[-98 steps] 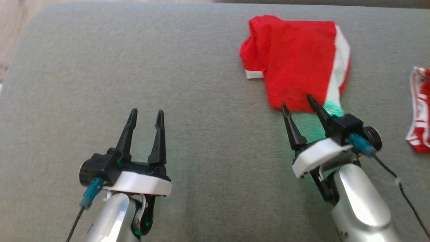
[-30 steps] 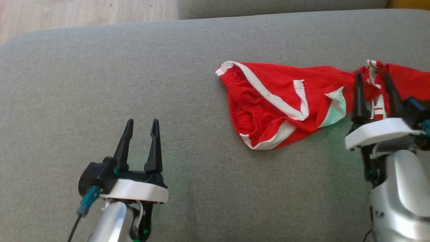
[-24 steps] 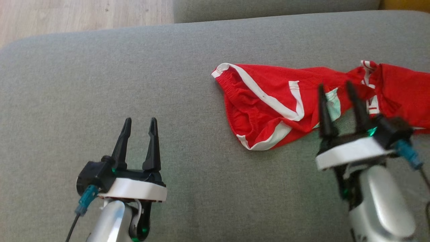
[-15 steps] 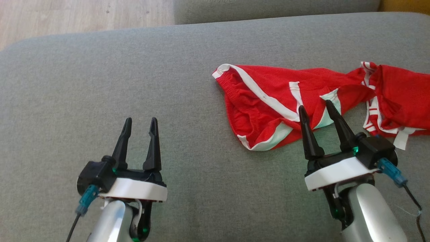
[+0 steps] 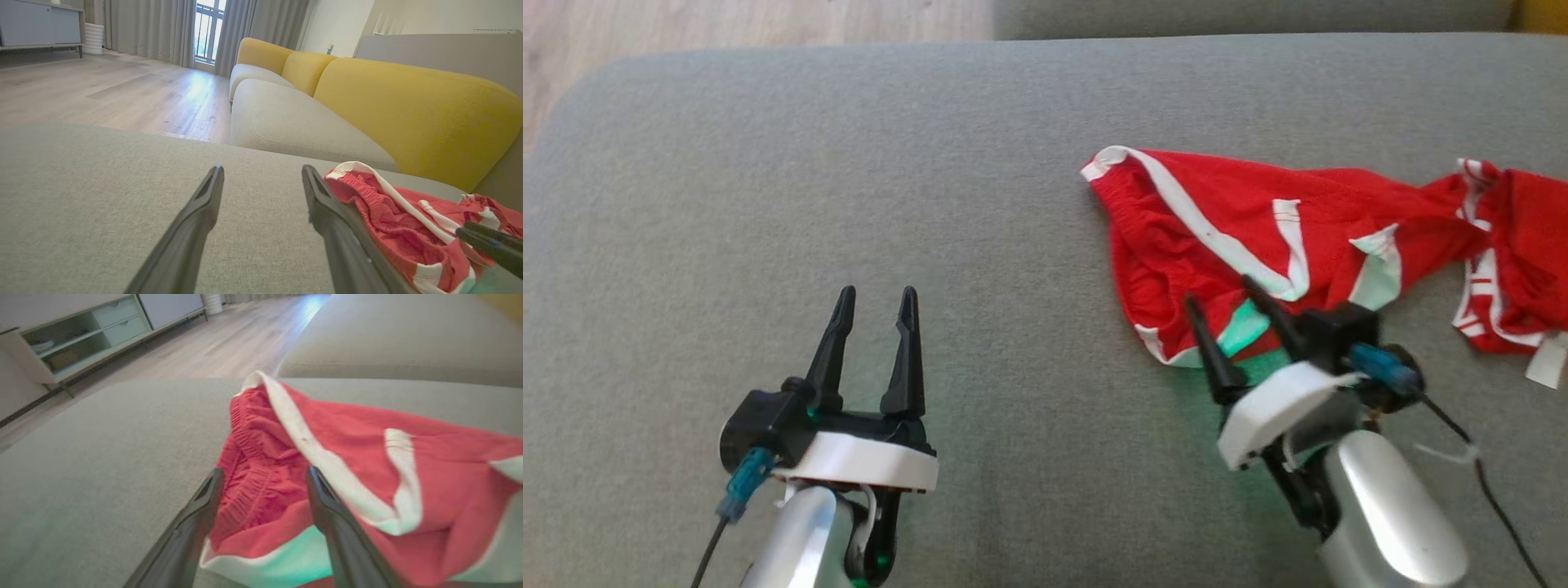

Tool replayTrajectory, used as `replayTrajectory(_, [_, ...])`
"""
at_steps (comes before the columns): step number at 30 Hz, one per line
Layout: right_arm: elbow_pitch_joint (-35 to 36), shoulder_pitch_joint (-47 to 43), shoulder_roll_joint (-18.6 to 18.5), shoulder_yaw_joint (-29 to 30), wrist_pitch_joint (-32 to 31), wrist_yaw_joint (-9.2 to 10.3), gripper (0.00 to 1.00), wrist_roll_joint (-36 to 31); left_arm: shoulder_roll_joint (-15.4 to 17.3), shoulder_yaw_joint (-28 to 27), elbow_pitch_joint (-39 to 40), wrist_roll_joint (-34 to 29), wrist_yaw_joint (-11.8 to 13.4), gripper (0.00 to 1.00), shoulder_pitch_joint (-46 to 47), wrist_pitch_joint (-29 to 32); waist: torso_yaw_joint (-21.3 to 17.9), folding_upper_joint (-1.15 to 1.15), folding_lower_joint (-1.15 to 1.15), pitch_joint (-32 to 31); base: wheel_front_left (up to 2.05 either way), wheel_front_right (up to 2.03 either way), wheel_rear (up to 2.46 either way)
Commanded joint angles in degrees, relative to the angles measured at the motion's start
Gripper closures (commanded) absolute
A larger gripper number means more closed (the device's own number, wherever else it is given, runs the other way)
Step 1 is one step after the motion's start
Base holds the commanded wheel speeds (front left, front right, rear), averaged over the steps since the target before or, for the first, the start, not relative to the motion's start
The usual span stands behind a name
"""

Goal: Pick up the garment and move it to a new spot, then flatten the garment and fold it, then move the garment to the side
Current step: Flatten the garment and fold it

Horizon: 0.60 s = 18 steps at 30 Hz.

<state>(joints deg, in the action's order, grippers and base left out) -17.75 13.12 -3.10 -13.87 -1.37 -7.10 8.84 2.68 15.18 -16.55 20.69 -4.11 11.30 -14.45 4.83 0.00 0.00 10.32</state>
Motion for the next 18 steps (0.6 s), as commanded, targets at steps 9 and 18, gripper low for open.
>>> replayTrajectory(9, [-8.01, 6.87, 0.22, -4.56, -7.41, -0.39, 0.0, 4.37, 0.2, -0.31, 0.96, 0.92, 0.05, 0.0, 2.67, -0.55, 2.96, 0.0, 0.0, 1.12, 0.0, 0.0, 0.0])
replayTrajectory(18, [-12.89, 12.78, 0.22, -8.58, -4.68, -0.39, 1.0, 8.77, 0.2, 0.32, 1.03, 1.38, 0.35, 0.0, 3.06, -0.55, 4.65, 0.0, 0.0, 1.59, 0.0, 0.0, 0.0])
